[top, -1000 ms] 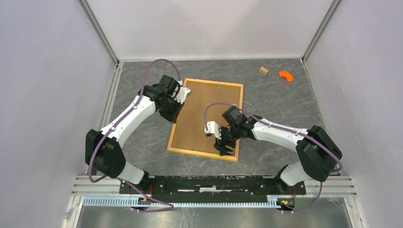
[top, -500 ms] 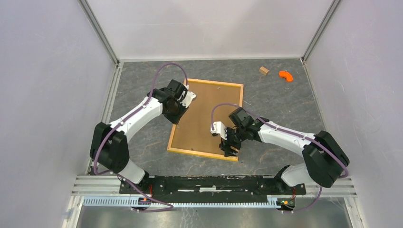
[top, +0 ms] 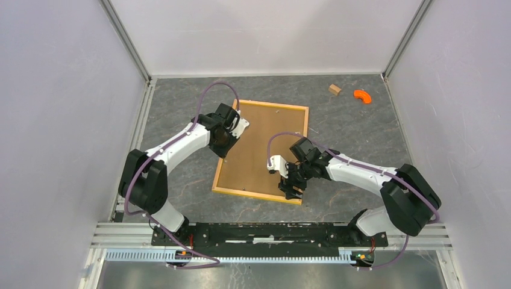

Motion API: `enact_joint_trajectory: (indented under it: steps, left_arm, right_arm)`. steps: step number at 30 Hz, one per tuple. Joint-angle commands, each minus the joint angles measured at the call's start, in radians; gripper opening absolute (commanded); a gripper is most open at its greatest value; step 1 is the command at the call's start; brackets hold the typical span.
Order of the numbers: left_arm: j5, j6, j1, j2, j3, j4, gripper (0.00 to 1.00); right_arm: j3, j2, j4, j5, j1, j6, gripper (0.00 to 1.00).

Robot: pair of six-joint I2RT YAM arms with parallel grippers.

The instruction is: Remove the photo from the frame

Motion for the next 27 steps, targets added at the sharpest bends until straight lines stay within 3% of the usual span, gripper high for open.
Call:
enact_joint_trajectory:
  steps: [1, 27]
  left_arm:
    - [-0.017, 0.038, -0.004, 0.009, -0.006, 0.034, 0.02]
    - [0.107, 0.033, -0.041, -0.032, -0.062, -0.052, 0.02]
  right_arm:
    - [-0.005, 0.012, 0.02, 0.018, 0.001, 0.008, 0.72]
    - [0.019, 0.051, 0.045, 0.013, 0.002, 0.024, 0.7]
